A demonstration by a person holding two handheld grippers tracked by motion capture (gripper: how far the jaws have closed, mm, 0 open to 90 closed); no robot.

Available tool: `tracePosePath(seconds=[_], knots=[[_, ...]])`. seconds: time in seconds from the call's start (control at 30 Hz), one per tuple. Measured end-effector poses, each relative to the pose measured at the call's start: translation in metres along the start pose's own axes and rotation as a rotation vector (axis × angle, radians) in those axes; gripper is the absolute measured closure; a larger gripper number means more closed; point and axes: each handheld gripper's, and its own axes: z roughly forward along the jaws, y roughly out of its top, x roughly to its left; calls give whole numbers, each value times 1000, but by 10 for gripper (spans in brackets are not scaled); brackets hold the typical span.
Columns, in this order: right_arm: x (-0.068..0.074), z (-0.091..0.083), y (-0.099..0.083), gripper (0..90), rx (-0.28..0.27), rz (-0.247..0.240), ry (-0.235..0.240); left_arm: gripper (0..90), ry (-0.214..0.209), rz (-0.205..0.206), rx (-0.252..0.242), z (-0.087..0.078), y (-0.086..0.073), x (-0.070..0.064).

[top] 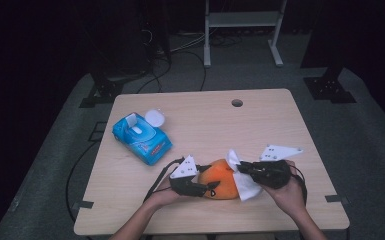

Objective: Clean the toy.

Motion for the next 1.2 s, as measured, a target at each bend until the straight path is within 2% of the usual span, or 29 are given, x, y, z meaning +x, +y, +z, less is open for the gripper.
tracePosePath(seconds=[0.07, 0.1, 0.17, 0.23, 0.27, 0.33, 0.43, 0.53, 0.67, 0.77, 0.93, 1.0, 1.07, 1.13, 1.2], knots=[[-3, 6, -4, 831, 18, 9, 10, 423, -7, -9, -1, -2, -2, 3], [-6, 6, -8, 830, 17, 28, 18, 423, -9, -14, 0, -3, -3, 4], [-14, 3, -15, 831, 22, 54, 6, 421, -9, -14, 2, -3, -3, 3], [-22, -3, -26, 831, 64, 78, -44, 416, -11, -8, 3, -2, -1, 2], [-25, -6, -29, 832, 67, 92, -46, 414, -10, -4, 7, -1, -1, 2], [-25, -11, -30, 831, 37, 117, -35, 411, -8, 2, 4, 1, 1, 0], [-16, -15, -15, 830, -14, 82, -18, 405, -8, 14, 7, 5, 3, -3], [-5, -11, 1, 830, -50, 41, 27, 403, -8, 14, 7, 5, 2, -4], [2, -9, 6, 830, -70, 48, 102, 397, -12, 0, 2, 4, 0, -1], [7, -12, 10, 830, -85, 43, 127, 393, -7, 9, 6, 5, 2, -2], [21, -16, 27, 829, -124, 0, 156, 383, -1, 11, 5, 7, 4, -4], [21, -12, 29, 829, -109, -15, 139, 382, -1, 12, 3, 8, 4, -5], [18, -4, 27, 829, -86, -1, 137, 382, -4, 28, 5, 8, 5, -6], [12, 5, 22, 829, -38, 3, 105, 383, -4, 37, 11, 8, 6, -7], [8, 9, 15, 829, -1, 16, 92, 386, -4, 37, 14, 7, 6, -6]])
